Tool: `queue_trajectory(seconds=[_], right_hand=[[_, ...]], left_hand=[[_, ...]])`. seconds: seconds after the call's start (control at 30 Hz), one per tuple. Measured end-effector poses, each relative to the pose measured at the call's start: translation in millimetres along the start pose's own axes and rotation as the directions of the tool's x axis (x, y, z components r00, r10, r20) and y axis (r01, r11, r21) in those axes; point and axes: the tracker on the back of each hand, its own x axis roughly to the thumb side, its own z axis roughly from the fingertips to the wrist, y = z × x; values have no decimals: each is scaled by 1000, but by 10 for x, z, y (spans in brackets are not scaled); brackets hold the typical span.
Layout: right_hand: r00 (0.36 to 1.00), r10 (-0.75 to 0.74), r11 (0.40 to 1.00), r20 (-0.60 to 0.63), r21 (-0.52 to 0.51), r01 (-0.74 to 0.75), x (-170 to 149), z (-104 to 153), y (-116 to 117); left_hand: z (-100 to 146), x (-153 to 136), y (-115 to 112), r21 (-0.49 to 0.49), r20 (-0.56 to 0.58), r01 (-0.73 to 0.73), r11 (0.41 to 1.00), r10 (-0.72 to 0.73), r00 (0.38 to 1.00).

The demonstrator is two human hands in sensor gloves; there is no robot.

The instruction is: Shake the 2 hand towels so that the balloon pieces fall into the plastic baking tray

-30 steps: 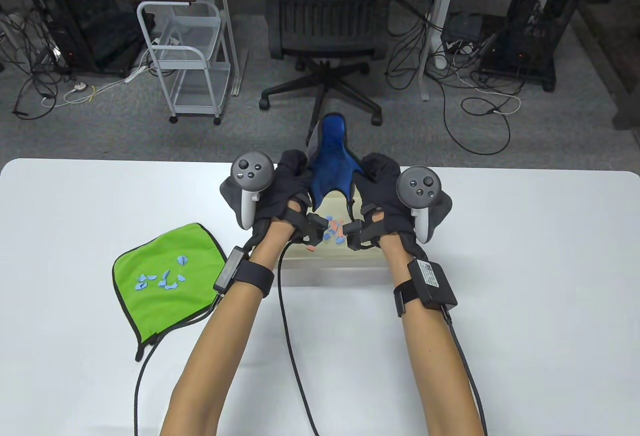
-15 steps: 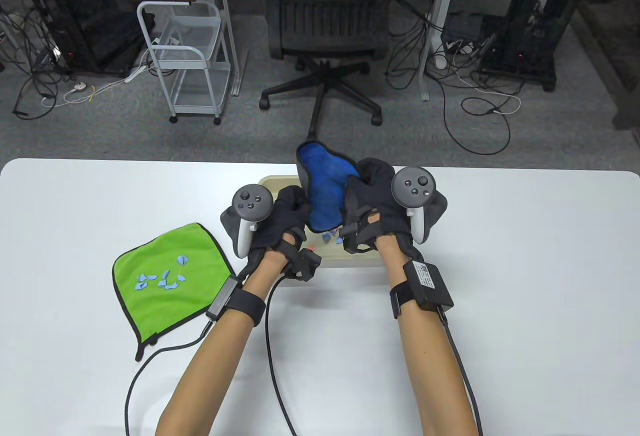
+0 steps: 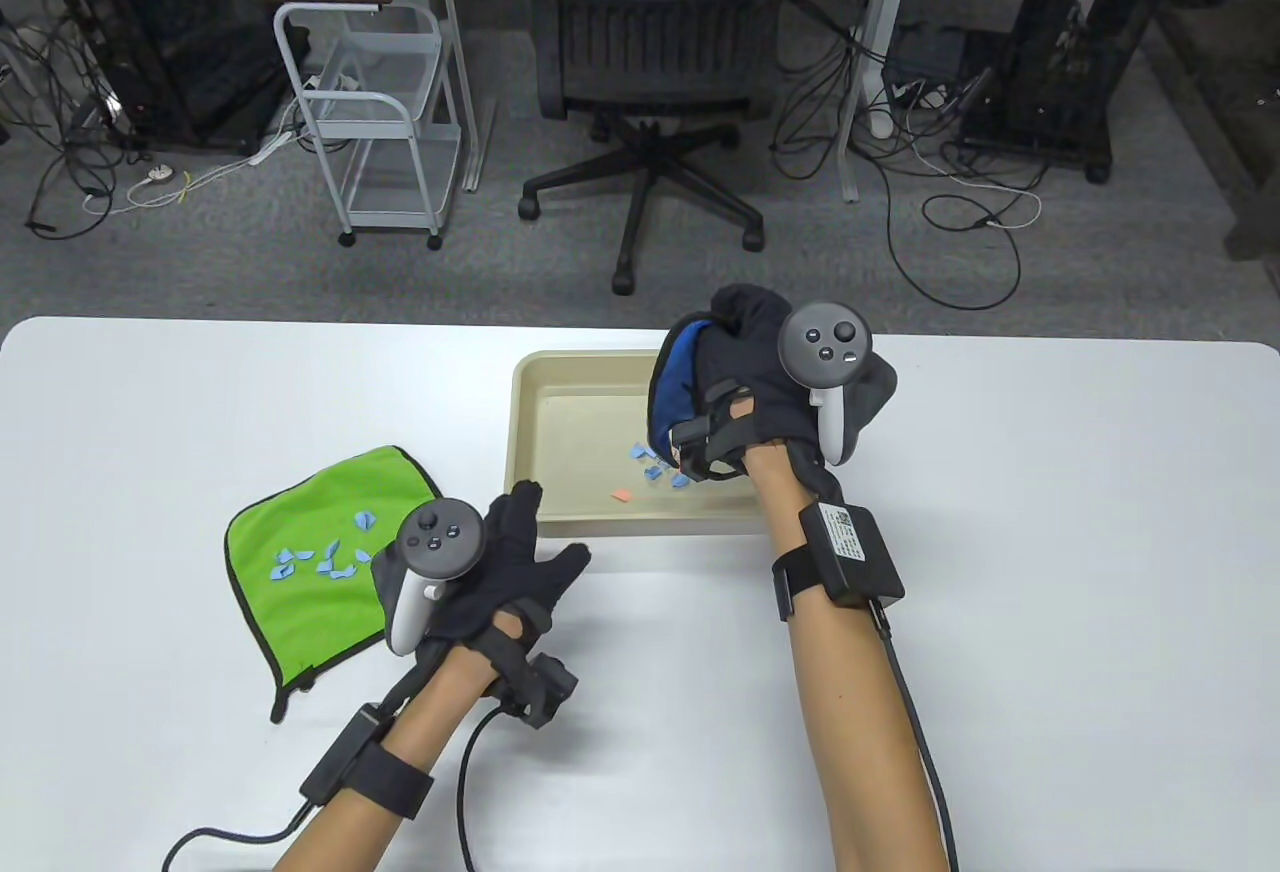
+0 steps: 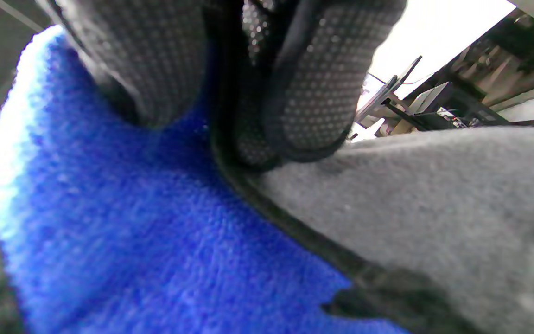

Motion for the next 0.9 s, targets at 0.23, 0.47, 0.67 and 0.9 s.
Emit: queue_trajectory(seconds=[0.23,0.47,0.67,0.9], right_hand=[[1000,1,1000,-8,10,-1,3,25,-78],[995,89,996,43,-22,-88,55,66,-457],[981,192,979,3,-72,-191,-205,58,-991],[964,220,964,-146,-120,-238,-836,6,-1403]], left_hand=[[112,-147,-167,-68,70,79,995,-75,995],[134,-146,-209,-102,109,95,990,-83,991],[169,-126,-185,-97,126,95,991,-82,989],[165,-115,-183,-97,124,89,991,-77,989]])
